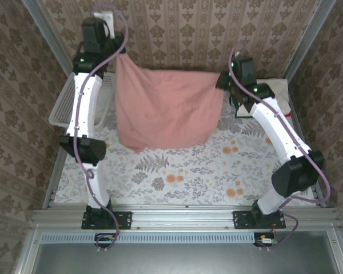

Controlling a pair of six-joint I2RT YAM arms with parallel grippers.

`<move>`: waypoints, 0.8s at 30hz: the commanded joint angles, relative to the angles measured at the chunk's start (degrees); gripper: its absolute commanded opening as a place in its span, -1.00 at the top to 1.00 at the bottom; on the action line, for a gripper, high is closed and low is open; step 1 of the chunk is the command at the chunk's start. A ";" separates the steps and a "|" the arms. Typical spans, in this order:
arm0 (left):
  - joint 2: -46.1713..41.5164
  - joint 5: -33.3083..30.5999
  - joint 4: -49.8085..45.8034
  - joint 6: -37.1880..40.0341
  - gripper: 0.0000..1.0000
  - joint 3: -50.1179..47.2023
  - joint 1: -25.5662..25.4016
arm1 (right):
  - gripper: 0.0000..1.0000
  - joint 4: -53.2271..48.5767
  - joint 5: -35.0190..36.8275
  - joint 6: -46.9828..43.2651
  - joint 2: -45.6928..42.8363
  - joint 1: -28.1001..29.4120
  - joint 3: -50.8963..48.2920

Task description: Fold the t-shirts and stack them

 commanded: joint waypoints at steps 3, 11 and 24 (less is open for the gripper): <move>-0.94 5.00 -8.53 -2.83 1.00 15.10 3.41 | 1.00 -3.98 -0.58 -6.04 -0.57 -1.21 11.24; -43.88 0.41 23.38 -3.98 1.00 -50.87 3.95 | 1.00 11.08 -5.56 -6.49 -21.86 -1.84 -11.10; -86.43 -9.77 22.76 -32.58 0.98 -126.93 -8.91 | 0.83 0.47 -10.43 6.96 -38.24 -1.25 -59.70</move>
